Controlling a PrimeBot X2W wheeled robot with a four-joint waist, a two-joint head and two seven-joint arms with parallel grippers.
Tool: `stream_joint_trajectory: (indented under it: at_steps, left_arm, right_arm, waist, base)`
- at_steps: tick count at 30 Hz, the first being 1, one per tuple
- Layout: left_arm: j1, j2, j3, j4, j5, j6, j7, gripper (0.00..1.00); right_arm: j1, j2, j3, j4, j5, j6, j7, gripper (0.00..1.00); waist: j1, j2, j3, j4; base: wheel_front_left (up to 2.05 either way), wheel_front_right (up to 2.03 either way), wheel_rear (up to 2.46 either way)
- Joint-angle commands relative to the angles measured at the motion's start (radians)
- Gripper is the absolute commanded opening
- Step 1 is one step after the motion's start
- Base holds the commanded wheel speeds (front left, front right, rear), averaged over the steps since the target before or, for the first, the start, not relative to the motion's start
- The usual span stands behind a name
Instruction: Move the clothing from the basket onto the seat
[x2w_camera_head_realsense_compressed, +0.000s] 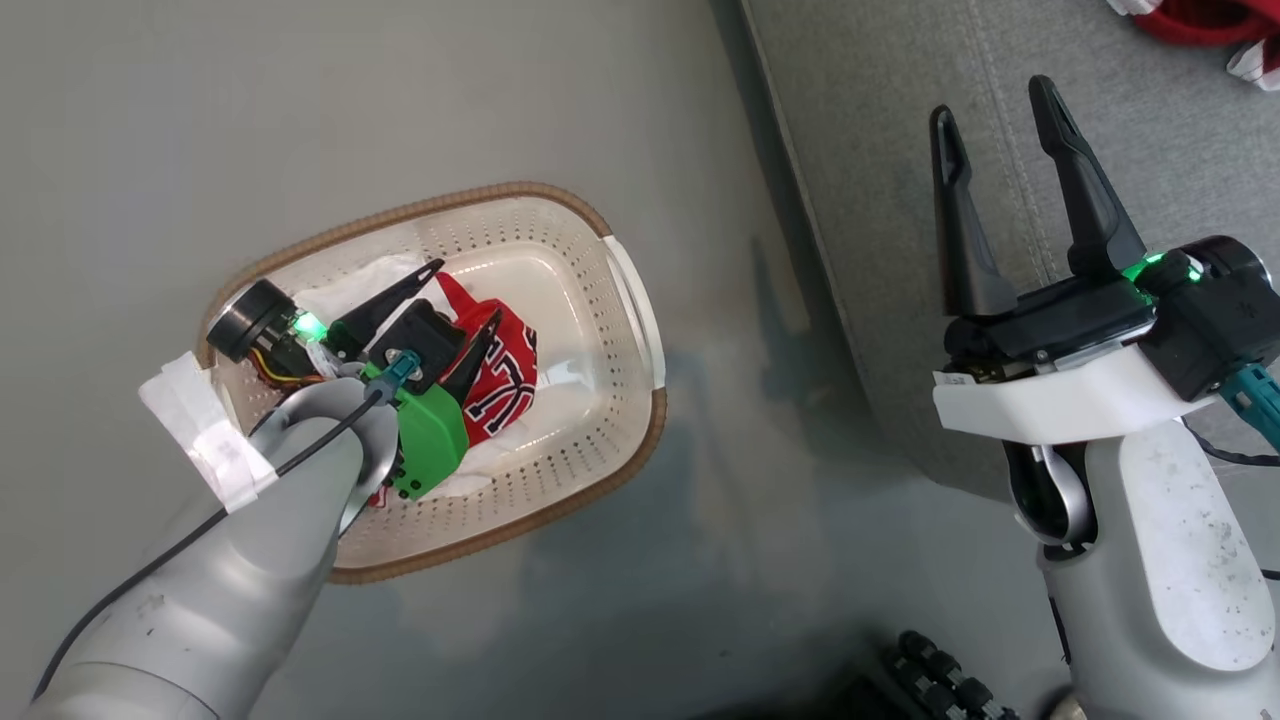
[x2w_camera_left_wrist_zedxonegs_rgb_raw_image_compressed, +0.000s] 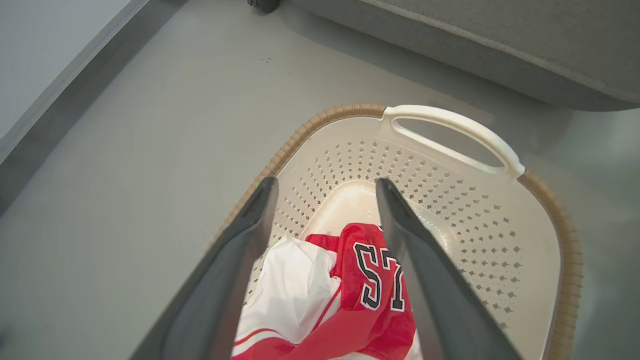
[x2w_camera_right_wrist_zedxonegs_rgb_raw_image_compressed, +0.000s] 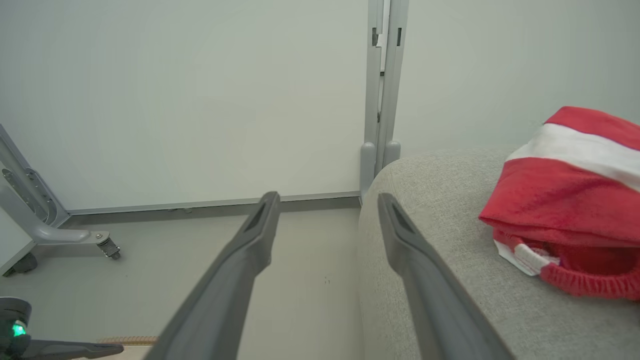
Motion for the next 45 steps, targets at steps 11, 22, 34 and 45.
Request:
stream_joint_trajectory:
  at_steps: [11,22,34,45]
  left_arm:
    - [-0.130,0.007,-0.192,0.163,-0.092,0.002,0.007,1.00]
    - [-0.213,0.008,-0.375,0.287,-0.165,0.002,0.125,1.00]
    - [-0.288,0.027,-0.452,0.330,-0.123,0.002,0.237,1.00]
    - [-0.291,0.013,-0.456,0.338,-0.121,0.002,0.314,0.00]
  right_arm:
    - [-0.047,-0.002,0.016,-0.035,0.008,-0.001,-0.002,1.00]
    - [-0.066,-0.002,0.021,-0.070,0.005,-0.001,-0.002,1.00]
    - [-0.073,-0.002,0.029,-0.105,-0.004,-0.001,-0.002,1.00]
    - [-0.066,-0.002,0.024,-0.116,-0.001,-0.001,-0.002,1.00]
  waist:
    - [0.0000,0.0000,0.183,-0.024]
    - [0.0000,0.0000,0.262,-0.024]
    - [0.0000,0.0000,0.338,-0.024]
    - [0.0000,0.0000,0.361,-0.034]
  base:
    - [0.00,0.00,0.00]
    - [0.00,0.00,0.00]
    - [0.00,0.00,0.00]
    - [0.00,0.00,0.00]
